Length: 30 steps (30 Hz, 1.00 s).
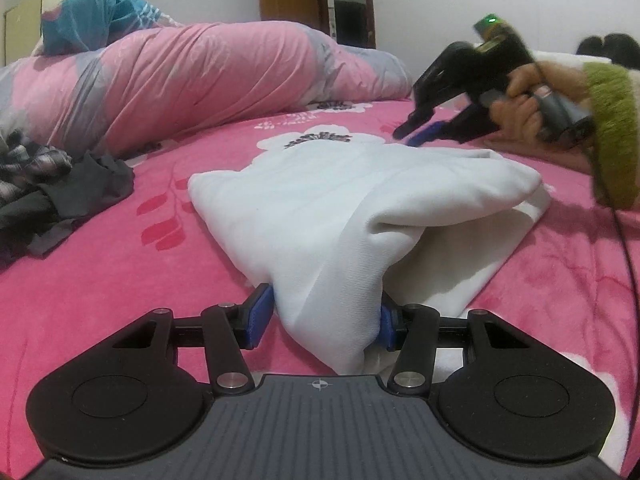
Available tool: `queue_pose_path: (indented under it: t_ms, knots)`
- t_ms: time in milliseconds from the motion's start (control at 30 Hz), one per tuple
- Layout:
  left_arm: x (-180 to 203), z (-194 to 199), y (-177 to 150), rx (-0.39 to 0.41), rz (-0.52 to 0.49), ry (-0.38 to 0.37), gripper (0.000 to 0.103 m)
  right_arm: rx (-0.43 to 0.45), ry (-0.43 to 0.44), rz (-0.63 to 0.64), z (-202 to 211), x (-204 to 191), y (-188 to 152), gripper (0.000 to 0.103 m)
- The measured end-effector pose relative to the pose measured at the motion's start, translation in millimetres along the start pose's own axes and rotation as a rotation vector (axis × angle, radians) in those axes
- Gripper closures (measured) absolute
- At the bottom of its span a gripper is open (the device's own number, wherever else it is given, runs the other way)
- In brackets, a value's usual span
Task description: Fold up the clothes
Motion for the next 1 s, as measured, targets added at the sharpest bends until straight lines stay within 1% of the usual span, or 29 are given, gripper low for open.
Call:
queue_pose_path:
  t_ms: [33,67,100,167,200,300,400,500,567,633,667,733,767,900,1000]
  knots:
    - [1,0,0,0.0,-0.003,0.004,0.051,-0.017,0.015,-0.002,2,1,-3,0.064]
    - [1,0,0,0.0,-0.006,0.007,0.051,-0.033,0.029,-0.003,4,2,-6,0.055]
    - [2,-1,0,0.0,-0.009,0.011,0.051,-0.049,0.039,0.005,5,2,-9,0.053]
    - [2,0,-1,0.0,-0.011,0.015,0.051,-0.083,0.056,0.015,3,-1,-12,0.043]
    - [3,0,-1,0.0,-0.013,0.018,0.051,-0.099,0.064,0.02,2,-2,-13,0.039]
    - [4,0,-1,0.0,-0.02,0.028,0.051,-0.149,0.076,0.046,-3,-8,-14,0.039]
    - [6,-1,-1,0.001,-0.027,0.035,0.051,-0.197,0.082,0.106,-10,-21,-18,0.038]
    - [7,-1,-1,-0.001,-0.031,0.042,0.051,-0.216,0.045,0.179,-20,-35,-19,0.037]
    - [10,-1,0,-0.003,-0.045,0.059,0.051,-0.214,0.021,0.226,-28,-45,-20,0.038]
    - [14,0,2,-0.006,-0.069,0.085,0.051,-0.209,0.005,0.273,-34,-53,-22,0.044]
    - [18,1,2,-0.008,-0.087,0.103,0.051,-0.203,-0.011,0.299,-37,-57,-23,0.051]
    - [24,1,4,-0.01,-0.123,0.14,0.051,-0.179,-0.063,0.361,-41,-63,-26,0.076]
    - [27,2,4,-0.012,-0.14,0.156,0.052,-0.164,-0.082,0.385,-41,-65,-27,0.094]
    - [35,3,9,-0.025,-0.206,0.202,0.054,-0.07,-0.065,0.434,-20,-69,-27,0.095]
    - [40,2,14,-0.041,-0.274,0.235,0.054,-0.017,-0.056,0.46,-4,-68,-23,0.095]
Point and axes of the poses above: each gripper's, at about its wrist camera, not at the fingertips, and z roughly against the way its jaws point, x to its right, y to its top, the point moved 2 cm from there along -z, roughly the way its jaws point, and after that the axes turned 14 degrees about -x, right-handed, at the moved point
